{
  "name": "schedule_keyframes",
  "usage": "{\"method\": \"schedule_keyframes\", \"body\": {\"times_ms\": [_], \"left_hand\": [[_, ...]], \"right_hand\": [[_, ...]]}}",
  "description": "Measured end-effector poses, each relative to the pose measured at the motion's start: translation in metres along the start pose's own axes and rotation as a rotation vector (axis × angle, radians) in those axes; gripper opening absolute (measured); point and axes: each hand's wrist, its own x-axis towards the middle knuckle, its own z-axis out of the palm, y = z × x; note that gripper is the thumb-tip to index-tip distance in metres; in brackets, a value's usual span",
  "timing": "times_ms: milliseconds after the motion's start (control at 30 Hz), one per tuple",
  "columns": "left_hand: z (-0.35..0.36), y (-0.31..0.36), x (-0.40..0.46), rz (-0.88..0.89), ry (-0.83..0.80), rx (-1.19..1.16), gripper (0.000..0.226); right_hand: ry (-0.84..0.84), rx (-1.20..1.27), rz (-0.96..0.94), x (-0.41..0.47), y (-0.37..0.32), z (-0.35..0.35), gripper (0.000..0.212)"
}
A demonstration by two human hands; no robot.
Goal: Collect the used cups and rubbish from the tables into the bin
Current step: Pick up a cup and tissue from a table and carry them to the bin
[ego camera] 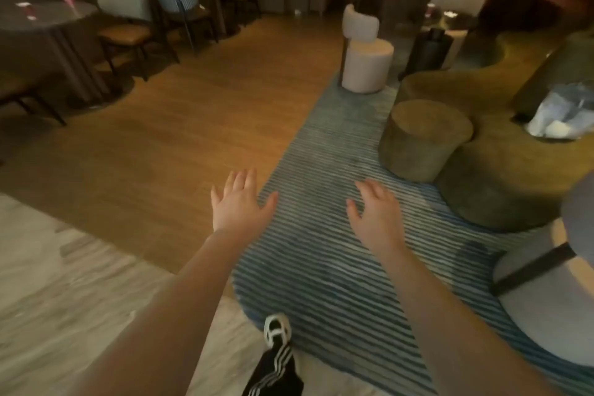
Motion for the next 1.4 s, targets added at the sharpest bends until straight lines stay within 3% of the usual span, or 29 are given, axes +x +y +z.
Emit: {"method": "schedule_keyframes", "body": {"times_ms": [367,700,900,1167,1400], "left_hand": [[0.093,0.008,0.242,0.106,-0.229,0.035,0.075],[0.136,0.061,0.466,0.164,-0.261,0.049,0.075],[0.2,0.134,0.645,0.244,-0.207,0.015,0.084],[0.258,0.27,0.913,0.224,-0.154,-0.002,0.084],[0.296,0.344,1.099,0.24,-0.186,-0.019,0.087]], "right_hand": [[-0.184,-0.037,0.155,0.21,0.063,0.097,0.047],[-0.161,0.048,0.313,0.409,0.13,0.113,0.047],[-0.08,0.066,0.344,0.574,0.221,0.138,0.048],[-0.159,0.004,0.306,0.827,0.369,0.126,0.048],[-0.151,-0.054,0.34,0.994,0.458,0.118,0.049]]}}
